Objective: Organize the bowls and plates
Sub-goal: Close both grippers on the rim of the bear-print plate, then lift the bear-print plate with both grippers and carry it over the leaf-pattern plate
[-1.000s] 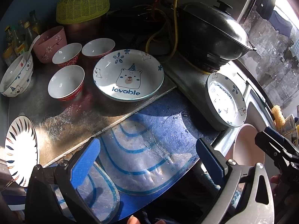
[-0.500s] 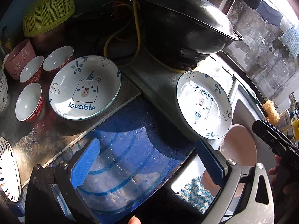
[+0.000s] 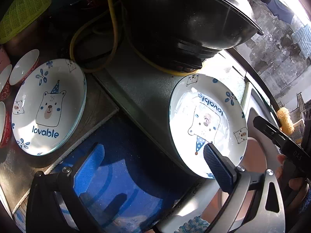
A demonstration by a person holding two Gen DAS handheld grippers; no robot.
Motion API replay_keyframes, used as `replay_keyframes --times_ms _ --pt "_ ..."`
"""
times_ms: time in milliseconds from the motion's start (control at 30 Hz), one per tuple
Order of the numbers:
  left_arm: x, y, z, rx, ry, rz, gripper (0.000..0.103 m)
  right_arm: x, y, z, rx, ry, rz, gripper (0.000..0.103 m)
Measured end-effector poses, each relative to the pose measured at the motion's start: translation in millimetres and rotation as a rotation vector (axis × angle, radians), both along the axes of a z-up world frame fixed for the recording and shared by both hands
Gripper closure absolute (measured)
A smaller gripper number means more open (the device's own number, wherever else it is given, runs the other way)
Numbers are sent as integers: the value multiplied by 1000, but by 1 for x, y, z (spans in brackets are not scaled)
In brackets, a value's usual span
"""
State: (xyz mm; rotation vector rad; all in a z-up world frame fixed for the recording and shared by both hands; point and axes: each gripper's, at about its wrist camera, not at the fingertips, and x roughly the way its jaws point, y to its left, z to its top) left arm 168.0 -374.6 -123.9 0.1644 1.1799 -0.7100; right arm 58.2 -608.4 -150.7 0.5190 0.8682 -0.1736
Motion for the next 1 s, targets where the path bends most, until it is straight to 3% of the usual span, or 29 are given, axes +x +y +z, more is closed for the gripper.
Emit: replay_keyframes --times_ms 67,167,233,267,333,433,633,767,900,1000 --pt "4 -9 -7 -14 19 -3 3 6 -6 -9 13 6 1 22" --pt "10 -23 -16 -21 43 -10 14 14 -15 -23 58 20 11 34" --pt "13 -31 -20 -25 57 -16 20 16 -18 -31 86 24 23 49" --pt "14 -35 -22 -31 60 -18 26 18 -19 -33 93 28 28 51" --pt "15 -41 -25 -25 63 -31 52 19 -21 -39 114 35 37 66" --pt "18 -47 -30 -21 81 -38 57 21 -24 -43 143 34 43 76" --pt "25 -47 -39 -35 131 -40 78 19 -27 -47 163 34 41 85" --pt "24 -47 -40 -41 135 -44 80 16 -28 -48 169 44 41 88" --pt "29 -41 -41 -51 150 -23 90 16 -27 -47 155 47 37 88" --pt "29 -38 -39 -51 144 -23 91 15 -27 -46 146 48 32 89"
